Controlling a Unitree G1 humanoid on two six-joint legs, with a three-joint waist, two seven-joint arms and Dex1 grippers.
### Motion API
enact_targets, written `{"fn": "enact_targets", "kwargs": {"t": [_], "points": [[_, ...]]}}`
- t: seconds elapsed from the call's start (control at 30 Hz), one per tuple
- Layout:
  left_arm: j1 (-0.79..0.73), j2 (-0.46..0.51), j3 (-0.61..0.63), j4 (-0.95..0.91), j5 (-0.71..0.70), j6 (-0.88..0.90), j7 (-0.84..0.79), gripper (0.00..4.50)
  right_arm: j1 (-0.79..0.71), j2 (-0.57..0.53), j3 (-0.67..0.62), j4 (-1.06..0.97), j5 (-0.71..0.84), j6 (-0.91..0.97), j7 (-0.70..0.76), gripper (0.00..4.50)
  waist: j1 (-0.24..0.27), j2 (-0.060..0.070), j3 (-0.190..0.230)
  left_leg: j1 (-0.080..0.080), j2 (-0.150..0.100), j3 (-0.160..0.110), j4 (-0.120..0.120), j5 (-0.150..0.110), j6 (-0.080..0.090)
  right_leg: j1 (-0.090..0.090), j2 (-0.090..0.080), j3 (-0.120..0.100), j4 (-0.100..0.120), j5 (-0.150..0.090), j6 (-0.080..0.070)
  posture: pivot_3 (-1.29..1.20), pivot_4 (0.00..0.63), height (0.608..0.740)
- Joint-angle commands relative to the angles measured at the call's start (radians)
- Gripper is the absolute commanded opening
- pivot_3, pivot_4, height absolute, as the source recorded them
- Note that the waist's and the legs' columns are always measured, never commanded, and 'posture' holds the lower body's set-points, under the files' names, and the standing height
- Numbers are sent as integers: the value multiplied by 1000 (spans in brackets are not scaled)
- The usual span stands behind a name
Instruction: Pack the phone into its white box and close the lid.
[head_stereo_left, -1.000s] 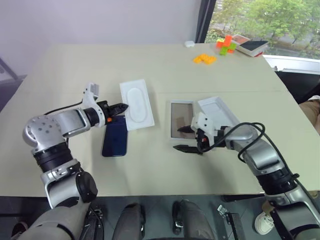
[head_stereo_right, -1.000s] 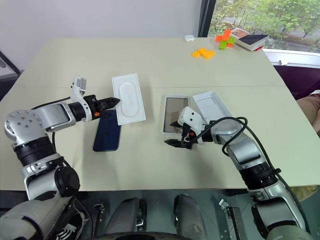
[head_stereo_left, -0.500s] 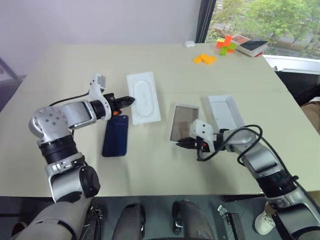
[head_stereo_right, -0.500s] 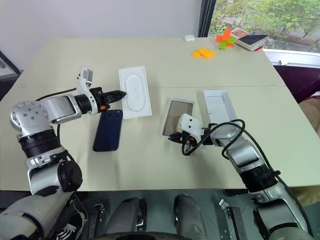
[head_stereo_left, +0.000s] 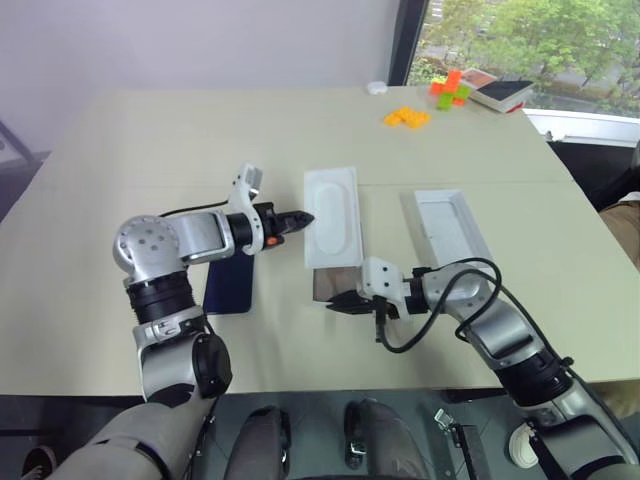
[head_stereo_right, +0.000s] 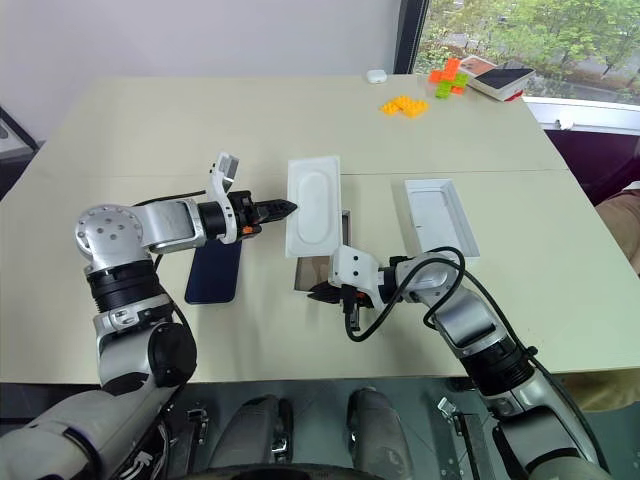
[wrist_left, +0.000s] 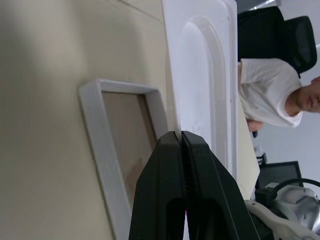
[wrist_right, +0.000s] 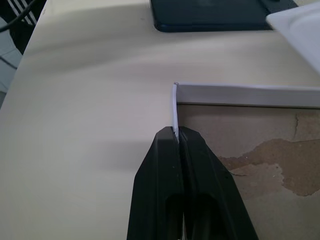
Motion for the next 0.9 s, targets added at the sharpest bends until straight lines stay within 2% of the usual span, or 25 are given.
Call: {"fn": "enact_targets", "kwargs": {"t": [0.03, 0.13, 0.27, 0.5, 0.7, 0.9], "points": [[-1, 0, 11, -17, -10, 7, 9, 0, -18, 18, -7, -12, 0, -10, -12, 1370, 1, 0, 0, 0, 0, 0, 0, 0, 0, 0, 0, 0, 0, 0, 0, 0, 150, 740], [14, 10, -15, -24, -26, 9, 17, 0, -21, 7, -34, -28, 29, 21, 5, 2833, 1, 0, 0, 0, 0, 0, 0, 0, 0, 0, 0, 0, 0, 0, 0, 0, 150, 740], [26, 14, -31, -42, -24, 9, 11, 0, -33, -23, -121, -77, 146, 114, 46, 2833, 4, 0, 0, 0, 0, 0, 0, 0, 0, 0, 0, 0, 0, 0, 0, 0, 150, 740], [37, -18, -50, -55, -7, 9, 6, 0, -18, -184, -256, -115, 311, 248, 158, 2833, 8, 0, 0, -1, 0, -1, 0, 0, 0, 0, 0, 0, -1, 0, 0, 0, 150, 740], [52, -28, -88, -60, 10, 9, -4, 0, -17, -231, -286, 2, 233, 145, 129, 2833, 7, 0, 0, 0, -1, -1, 0, -2, 4, 0, 0, 0, 0, 0, 0, 0, 150, 740], [76, -24, -102, -56, 2, 9, 7, 0, -49, -171, -302, 75, 198, 46, 51, 2833, 2, 0, 0, -1, 0, 0, 0, 0, 0, 0, 0, 0, 0, 0, 0, 0, 150, 740]]}}
